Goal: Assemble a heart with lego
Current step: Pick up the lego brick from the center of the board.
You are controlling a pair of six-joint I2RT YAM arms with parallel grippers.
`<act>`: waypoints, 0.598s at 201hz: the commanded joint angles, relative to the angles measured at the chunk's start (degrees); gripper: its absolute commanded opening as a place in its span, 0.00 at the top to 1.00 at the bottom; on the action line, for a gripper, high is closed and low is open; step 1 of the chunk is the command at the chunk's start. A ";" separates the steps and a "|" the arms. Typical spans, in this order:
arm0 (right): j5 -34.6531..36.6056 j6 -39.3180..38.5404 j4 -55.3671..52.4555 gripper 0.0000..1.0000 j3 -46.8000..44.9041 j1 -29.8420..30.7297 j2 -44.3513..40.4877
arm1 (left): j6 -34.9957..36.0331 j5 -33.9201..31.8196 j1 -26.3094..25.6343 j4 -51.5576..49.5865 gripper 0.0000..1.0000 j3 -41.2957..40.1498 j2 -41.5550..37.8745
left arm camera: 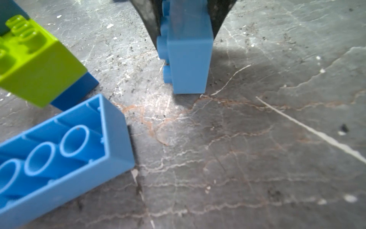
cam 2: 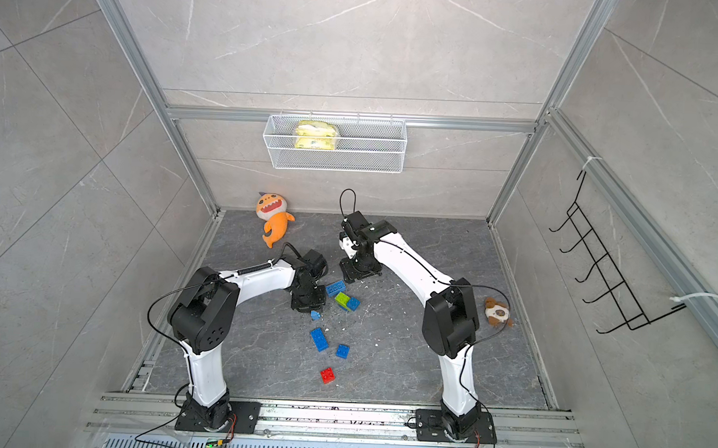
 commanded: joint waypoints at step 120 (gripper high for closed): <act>-34.72 34.71 43.87 0.41 -33.28 0.36 -27.44 | 8.72 17.05 -0.32 44.29 1.00 -30.45 -46.05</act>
